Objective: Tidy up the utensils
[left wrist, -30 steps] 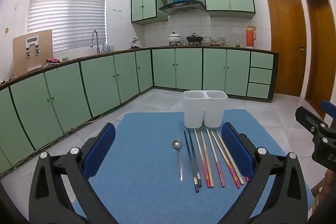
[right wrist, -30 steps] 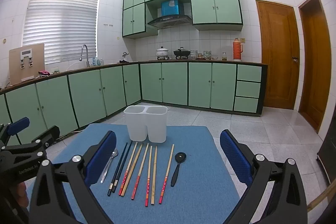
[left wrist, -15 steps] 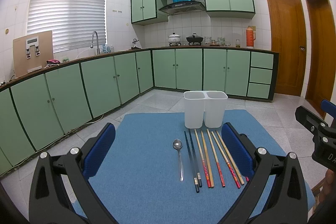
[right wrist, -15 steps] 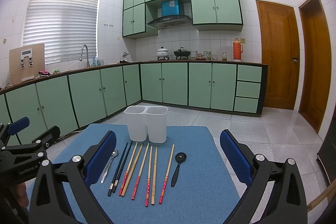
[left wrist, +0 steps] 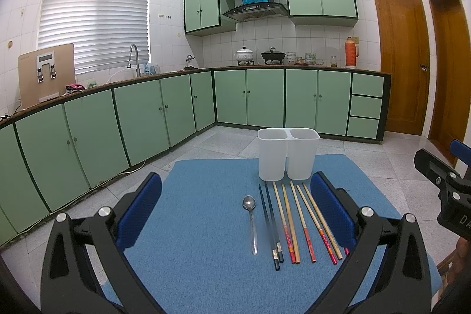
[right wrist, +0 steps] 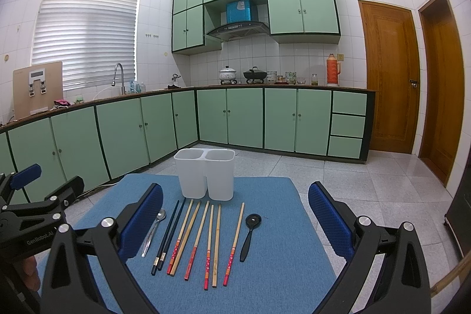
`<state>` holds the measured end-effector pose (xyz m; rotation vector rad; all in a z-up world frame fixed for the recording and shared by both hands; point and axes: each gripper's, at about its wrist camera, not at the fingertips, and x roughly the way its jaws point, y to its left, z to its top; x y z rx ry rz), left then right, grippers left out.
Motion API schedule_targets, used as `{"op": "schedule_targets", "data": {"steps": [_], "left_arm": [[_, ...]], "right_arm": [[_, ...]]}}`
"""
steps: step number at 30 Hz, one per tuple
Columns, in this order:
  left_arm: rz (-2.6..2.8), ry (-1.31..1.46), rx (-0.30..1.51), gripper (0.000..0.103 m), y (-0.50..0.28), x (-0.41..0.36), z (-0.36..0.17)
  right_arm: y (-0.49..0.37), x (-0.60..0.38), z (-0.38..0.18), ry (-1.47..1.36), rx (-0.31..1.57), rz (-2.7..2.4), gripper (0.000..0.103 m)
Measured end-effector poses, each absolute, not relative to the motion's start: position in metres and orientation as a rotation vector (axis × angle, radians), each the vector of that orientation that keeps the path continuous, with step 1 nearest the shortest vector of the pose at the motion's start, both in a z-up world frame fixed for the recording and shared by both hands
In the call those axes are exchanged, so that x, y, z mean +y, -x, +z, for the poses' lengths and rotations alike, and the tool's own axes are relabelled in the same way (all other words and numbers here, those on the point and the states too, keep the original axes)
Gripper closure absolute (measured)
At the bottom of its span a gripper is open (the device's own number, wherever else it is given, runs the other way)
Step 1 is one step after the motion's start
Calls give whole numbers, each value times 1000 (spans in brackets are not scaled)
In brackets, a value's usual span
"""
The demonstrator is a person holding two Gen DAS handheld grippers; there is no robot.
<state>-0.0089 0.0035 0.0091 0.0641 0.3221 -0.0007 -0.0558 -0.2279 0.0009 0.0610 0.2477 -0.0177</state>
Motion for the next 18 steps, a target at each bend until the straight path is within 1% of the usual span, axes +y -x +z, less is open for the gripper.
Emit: {"op": "schedule_targets", "data": {"steps": [18], "left_arm": [[-1, -63, 322, 5, 11, 5, 11]], "right_arm": [[56, -226, 1, -60, 247, -17, 6]]}}
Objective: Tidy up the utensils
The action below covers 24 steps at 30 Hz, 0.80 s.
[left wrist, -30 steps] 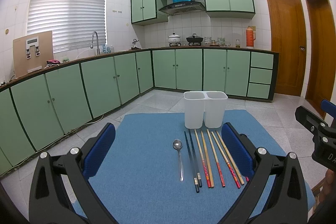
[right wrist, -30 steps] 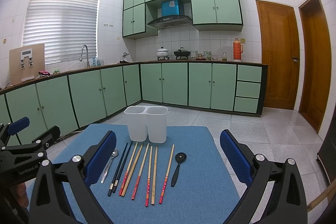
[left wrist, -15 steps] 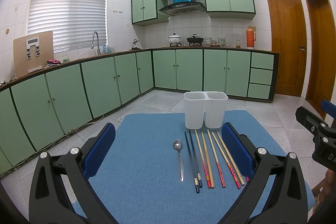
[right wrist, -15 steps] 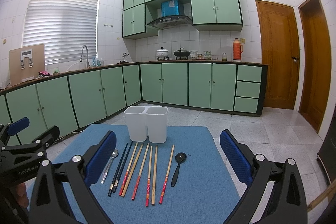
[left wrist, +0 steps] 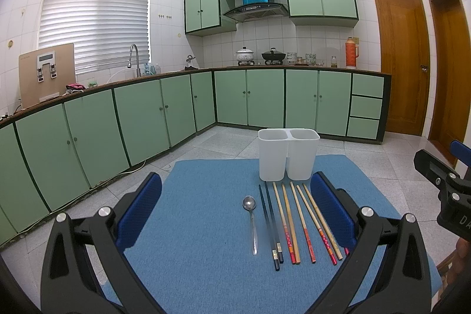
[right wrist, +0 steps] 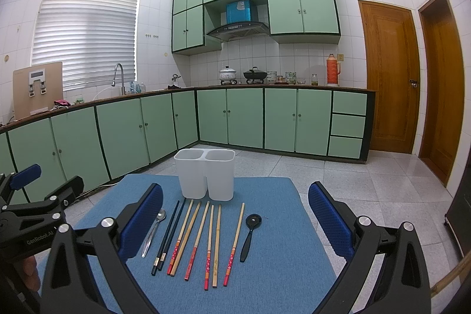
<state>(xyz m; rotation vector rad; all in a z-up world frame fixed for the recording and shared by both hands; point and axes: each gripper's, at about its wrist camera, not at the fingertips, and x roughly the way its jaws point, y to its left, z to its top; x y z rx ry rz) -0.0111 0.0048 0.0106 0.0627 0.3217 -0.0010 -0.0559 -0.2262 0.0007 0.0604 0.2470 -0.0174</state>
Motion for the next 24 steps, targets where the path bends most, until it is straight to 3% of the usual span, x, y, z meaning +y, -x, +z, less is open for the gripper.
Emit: {"op": "schedule_targets", "data": {"steps": [24], "left_arm": [[0, -62, 320, 5, 12, 6, 11]], "right_arm": [[55, -223, 0, -61, 246, -19, 6]]}}
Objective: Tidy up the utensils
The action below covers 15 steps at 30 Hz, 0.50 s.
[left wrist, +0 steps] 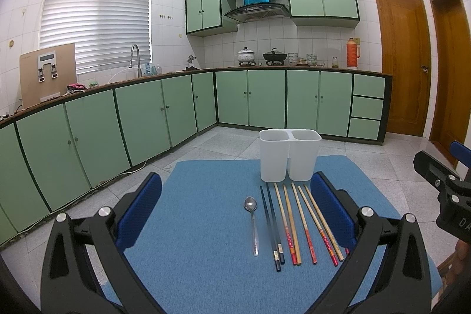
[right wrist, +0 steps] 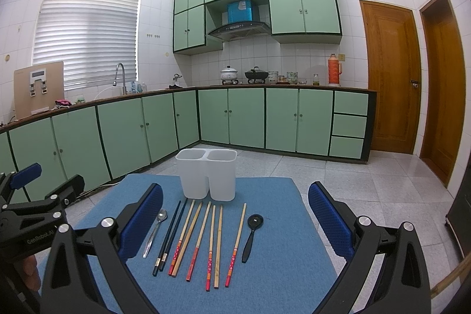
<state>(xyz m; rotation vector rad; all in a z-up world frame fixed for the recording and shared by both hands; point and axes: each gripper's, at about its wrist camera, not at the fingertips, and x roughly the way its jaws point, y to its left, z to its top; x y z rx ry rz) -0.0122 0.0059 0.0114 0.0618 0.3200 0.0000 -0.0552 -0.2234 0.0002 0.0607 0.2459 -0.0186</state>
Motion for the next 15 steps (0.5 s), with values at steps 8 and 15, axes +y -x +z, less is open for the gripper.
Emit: {"op": "schedule_targets", "data": {"steps": [8, 15], "left_arm": [[0, -62, 319, 5, 12, 7, 12], [2, -64, 328, 5, 13, 9, 13]], "right_arm": [[55, -222, 0, -61, 248, -19, 6], [53, -223, -4, -62, 254, -21, 6]]}}
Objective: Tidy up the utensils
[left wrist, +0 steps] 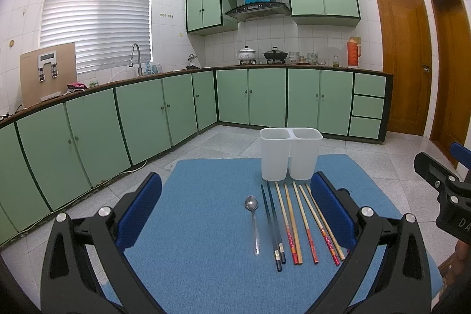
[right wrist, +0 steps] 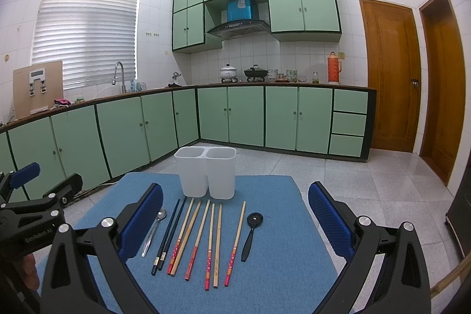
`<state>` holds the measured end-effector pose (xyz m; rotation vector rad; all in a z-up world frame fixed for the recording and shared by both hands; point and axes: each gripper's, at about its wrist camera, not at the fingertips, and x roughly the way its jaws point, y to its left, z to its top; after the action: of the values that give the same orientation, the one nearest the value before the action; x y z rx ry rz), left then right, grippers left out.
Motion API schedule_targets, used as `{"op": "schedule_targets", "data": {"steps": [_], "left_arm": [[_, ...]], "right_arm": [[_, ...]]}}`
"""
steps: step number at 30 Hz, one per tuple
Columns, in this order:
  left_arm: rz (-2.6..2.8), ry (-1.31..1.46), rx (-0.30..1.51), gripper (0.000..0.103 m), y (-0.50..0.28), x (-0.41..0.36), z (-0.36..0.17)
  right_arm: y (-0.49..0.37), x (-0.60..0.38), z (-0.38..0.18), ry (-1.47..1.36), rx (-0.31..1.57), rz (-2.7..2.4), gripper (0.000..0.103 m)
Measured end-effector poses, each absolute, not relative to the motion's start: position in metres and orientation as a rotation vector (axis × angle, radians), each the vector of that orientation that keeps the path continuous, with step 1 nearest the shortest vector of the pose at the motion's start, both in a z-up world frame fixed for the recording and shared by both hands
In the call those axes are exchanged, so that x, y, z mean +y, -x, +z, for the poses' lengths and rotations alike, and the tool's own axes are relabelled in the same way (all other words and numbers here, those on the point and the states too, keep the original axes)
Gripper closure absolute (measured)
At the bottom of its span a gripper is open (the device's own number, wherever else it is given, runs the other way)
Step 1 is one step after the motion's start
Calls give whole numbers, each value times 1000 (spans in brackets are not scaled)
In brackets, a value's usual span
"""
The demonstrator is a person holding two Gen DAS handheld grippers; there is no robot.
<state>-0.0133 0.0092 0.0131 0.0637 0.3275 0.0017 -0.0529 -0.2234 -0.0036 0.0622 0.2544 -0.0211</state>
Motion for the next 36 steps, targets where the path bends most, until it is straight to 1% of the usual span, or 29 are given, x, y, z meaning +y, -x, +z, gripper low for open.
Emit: {"op": "schedule_targets", "data": {"steps": [6, 12, 16, 23, 25, 28, 31, 33, 34, 35, 36], "left_arm": [[9, -73, 355, 5, 4, 19, 12], [14, -73, 392, 5, -24, 19, 4], [17, -84, 435, 5, -52, 21, 0], [50, -90, 552, 5, -114, 31, -14], [65, -99, 587, 5, -132, 34, -19], [62, -112, 675, 5, -158, 35, -29], [40, -119, 756, 5, -183, 36, -39], [37, -123, 814, 6, -199, 35, -44], [34, -121, 857, 11, -208, 36, -49], [29, -111, 887, 23, -215, 37, -52], [25, -97, 917, 29, -222, 39, -55]], "right_arm": [[40, -226, -12, -59, 276, -33, 6], [17, -229, -11, -46, 303, -58, 6], [-7, -236, -14, -44, 335, -61, 6], [-64, -254, -25, -72, 447, -61, 6], [-80, -259, -31, -80, 487, -60, 8], [-111, -269, -41, -104, 581, -50, 13], [-134, -275, -53, -111, 653, -45, 20], [-147, -277, -58, -117, 699, -40, 27], [-157, -279, -62, -127, 736, -33, 29], [-162, -280, -65, -135, 759, -28, 33], [-168, -281, -68, -144, 782, -22, 37]]}}
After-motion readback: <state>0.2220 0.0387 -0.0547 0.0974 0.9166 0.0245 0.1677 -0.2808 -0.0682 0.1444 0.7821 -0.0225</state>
